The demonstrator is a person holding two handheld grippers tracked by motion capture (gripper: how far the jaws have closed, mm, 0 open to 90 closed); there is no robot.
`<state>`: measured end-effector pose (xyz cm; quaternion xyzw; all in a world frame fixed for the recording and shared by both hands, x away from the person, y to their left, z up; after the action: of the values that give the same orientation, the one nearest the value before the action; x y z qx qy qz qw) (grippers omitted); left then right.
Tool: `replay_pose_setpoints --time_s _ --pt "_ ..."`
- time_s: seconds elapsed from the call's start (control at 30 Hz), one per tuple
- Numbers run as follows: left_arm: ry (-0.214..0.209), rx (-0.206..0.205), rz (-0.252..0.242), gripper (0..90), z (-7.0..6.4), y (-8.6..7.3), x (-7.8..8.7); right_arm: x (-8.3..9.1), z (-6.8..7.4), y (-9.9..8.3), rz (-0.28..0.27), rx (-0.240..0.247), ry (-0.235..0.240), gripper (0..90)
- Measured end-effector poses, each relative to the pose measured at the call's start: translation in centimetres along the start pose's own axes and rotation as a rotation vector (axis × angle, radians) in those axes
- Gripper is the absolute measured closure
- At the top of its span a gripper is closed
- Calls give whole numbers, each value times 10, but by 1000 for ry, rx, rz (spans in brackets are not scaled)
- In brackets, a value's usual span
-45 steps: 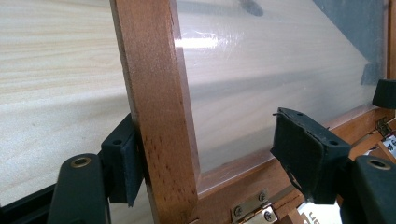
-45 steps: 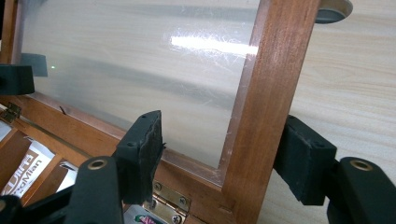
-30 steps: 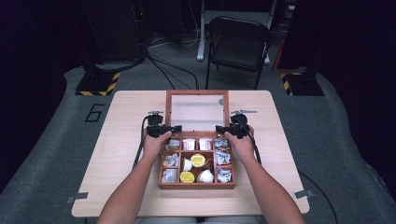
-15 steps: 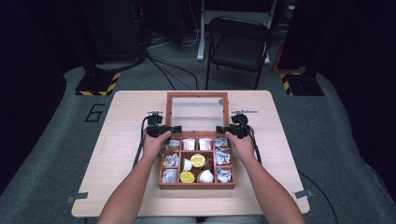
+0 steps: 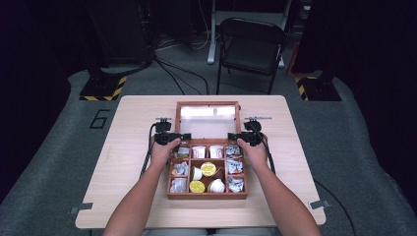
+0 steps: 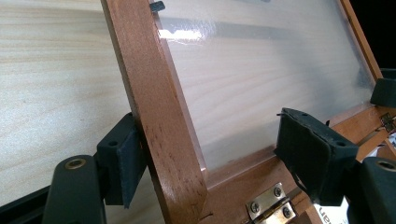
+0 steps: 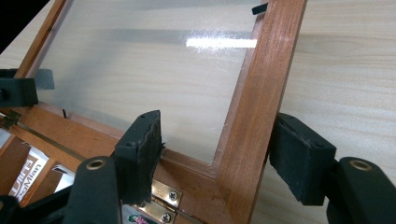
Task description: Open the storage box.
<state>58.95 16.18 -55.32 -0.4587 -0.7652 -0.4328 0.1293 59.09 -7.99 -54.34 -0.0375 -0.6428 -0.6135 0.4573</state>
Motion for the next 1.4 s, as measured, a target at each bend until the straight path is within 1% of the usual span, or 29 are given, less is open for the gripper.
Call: replay_pose_setpoints --time_s 0.03,0.07,0.4,0.47,0.53,0.67,0.7,0.73,0.77,1.1,1.2,1.23,1.3,1.33,1.4 --pt "4 -8 3 265 1 0 0 0 -1 0 1 8 -1 353" --pt "7 -12 3 261 1 0 0 0 0 -1 6 1 -1 353" --pt "10 -7 6 258 1 -1 0 -1 -1 -1 9 9 -6 353" --pt "9 -9 7 258 2 -1 0 -1 -1 -2 13 3 -6 352" --pt "6 -2 8 258 2 -1 -1 -1 -1 -2 14 -1 -2 352" --pt "4 0 15 254 2 -1 -1 -1 -1 -2 19 -10 0 349" --pt "5 -5 17 255 3 -1 -1 -1 -1 -2 20 -8 -1 348" --pt "5 -1 19 255 3 -1 -1 -1 -1 -3 25 -15 2 348" --pt "3 12 18 255 2 -1 -1 -1 -2 -3 18 -6 2 348" --pt "0 21 22 254 3 -2 -2 -2 -2 -3 17 -11 3 347" --pt "-3 34 25 254 3 -2 -2 -2 -2 -4 22 -22 7 345" --pt "-5 31 27 254 4 -2 -3 -2 -2 -4 27 -31 8 345" --pt "-6 34 28 253 4 -2 -3 -3 -3 -4 24 -31 9 346" --pt "-6 48 26 253 4 -2 -3 -3 -3 -4 24 -35 10 346" --pt "-6 55 31 253 4 -3 -3 -3 -2 -5 27 -42 15 346"
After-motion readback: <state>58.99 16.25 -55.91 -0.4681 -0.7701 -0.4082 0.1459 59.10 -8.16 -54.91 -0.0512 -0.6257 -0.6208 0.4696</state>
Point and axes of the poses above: each handheld gripper's, and its own axes: x roughly backward along the jaws, y roughly out of its top, z roughly to its left, the point moved 9 cm from there along -x, roughly forward along the jaws, and after that the axes turned 13 degrees about x, right-handed, at the moved point
